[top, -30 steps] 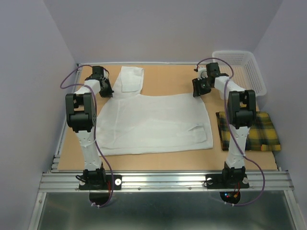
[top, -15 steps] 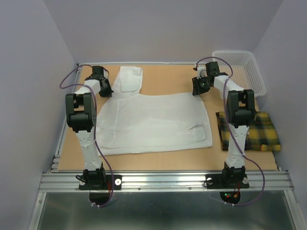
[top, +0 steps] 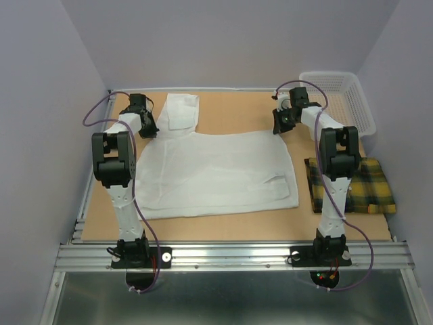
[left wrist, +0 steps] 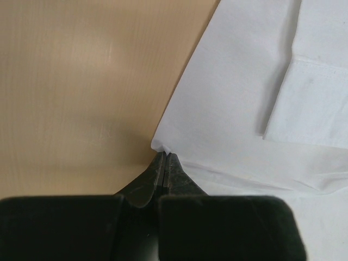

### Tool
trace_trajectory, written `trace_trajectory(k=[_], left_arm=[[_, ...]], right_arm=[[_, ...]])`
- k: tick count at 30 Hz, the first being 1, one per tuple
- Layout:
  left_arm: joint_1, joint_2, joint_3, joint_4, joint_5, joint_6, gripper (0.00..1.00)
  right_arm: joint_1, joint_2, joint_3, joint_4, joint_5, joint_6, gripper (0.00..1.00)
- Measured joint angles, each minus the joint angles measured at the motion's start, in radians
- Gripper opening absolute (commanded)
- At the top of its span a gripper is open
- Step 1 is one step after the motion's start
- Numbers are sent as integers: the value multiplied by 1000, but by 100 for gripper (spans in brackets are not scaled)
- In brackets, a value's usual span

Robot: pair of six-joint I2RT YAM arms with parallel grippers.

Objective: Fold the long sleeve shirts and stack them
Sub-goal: Fold the shirt

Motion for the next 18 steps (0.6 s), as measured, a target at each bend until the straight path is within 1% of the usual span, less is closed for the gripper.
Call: trace_trajectory(k=[3,4,7,18], left_arm=[[0,-28,-37,8,-26,-8,0],[0,-47,-62,17,-34,-12,0],[0,-108,-120,24,-56,-24,0],[0,-346,-278,86,-90,-61,0]], right_arm=[[2,-9,0,-1,12,1,7],[2,-16,-1,-3,17,3,5],[4,-53,-16,-2,27,8,5],[5,-302,-246,86,77,47,6]])
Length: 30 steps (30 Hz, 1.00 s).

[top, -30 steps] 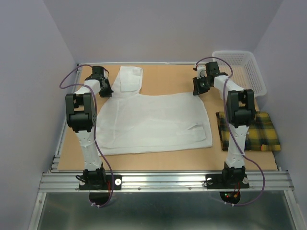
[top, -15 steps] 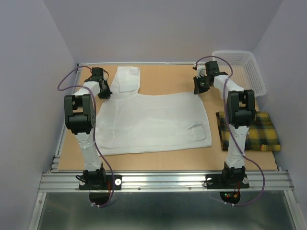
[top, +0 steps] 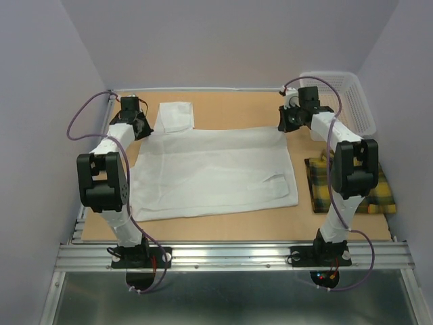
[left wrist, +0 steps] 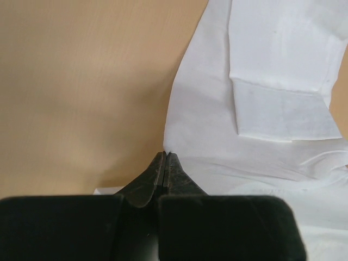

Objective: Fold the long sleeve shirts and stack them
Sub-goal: Fold the shirt

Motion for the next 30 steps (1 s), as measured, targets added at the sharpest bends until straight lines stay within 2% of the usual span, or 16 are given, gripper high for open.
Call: trace_trajectory(k=[12,19,23,26,30], left_arm=[[-11,-250,-265,11,-51,-48,0],[-15,-311,-402,18,-64,-78,0],[-17,-317,-451,19,-65,-90,5],[-17,-317,-477,10,-84,-107,10],[-17,-317,-486,-5,-109,-128,33]], right_arm=[[50,-180,-263,74,56,65,7],[54,-245,-423,95,84,143,9],[54,-258,-470,110,87,190,14],[57,-261,-497,121,87,224,21],[58,-261,-513,122,86,252,37]])
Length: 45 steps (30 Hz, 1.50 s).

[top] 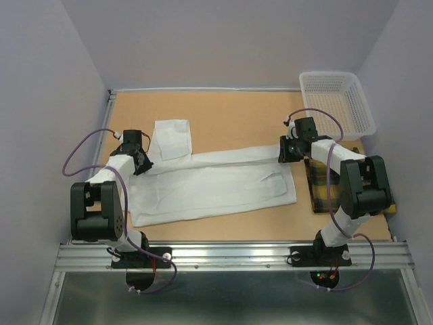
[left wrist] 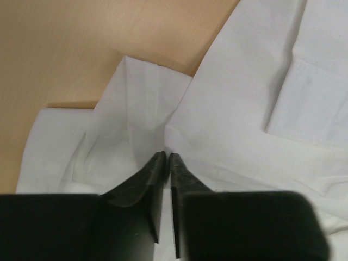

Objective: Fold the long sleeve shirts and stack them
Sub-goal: Fold the shirt

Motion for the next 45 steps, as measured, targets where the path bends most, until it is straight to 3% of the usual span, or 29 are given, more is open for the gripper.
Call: trace_trajectory(k=[2,3,4,6,9,16,24,30,45], left_arm=[[0,-4,0,-2,-3,-8,41],[0,-11,0,-4,-3,-10,55],[0,-18,0,-6,-2,-12,56],[0,-45,0,-11,6,-13,72],[0,-94,0,-20,23,-13,86],[0,-156,43,-26,63,-8,88],[-1,-116,118,-19,92,-9,88],[-7,-116,118,-20,97,-9,88],[-12,-81,120,-19,105,-9,88]], right_arm=[[0,-2,0,2,0,8,46],[0,-3,0,2,0,12,47],[0,-10,0,2,-3,16,52],[2,-31,0,0,-7,21,53],[13,-97,1,-1,-16,33,53],[121,-142,119,0,-5,83,52],[327,87,301,50,180,232,48],[424,196,293,44,261,303,48],[495,139,93,101,331,383,48]])
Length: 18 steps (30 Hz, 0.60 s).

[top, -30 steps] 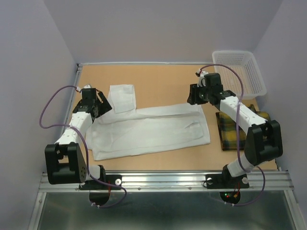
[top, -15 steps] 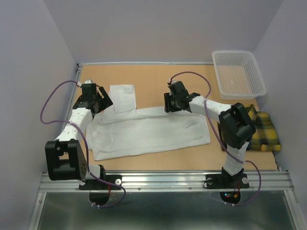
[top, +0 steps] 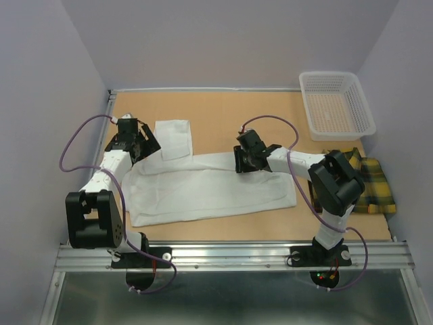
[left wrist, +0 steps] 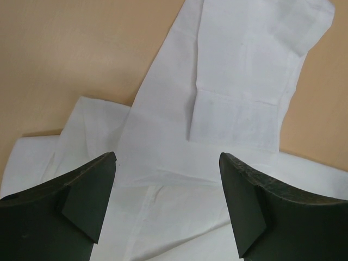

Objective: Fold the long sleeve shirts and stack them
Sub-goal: Fold the shirt

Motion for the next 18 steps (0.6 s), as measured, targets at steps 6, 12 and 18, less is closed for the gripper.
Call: trace_trajectory(k=[6,12,18], left_arm=[[0,93,50,-1,9,0,88],[-32,227,150,4,32,0,84],[-72,341,200,12,66,-5,78]], right_arm=[[2,-17,-1,-11,-4,-2,54],[3,-107,0,-19,-10,-24,83],[3,-172,0,-19,-5,-31,90]])
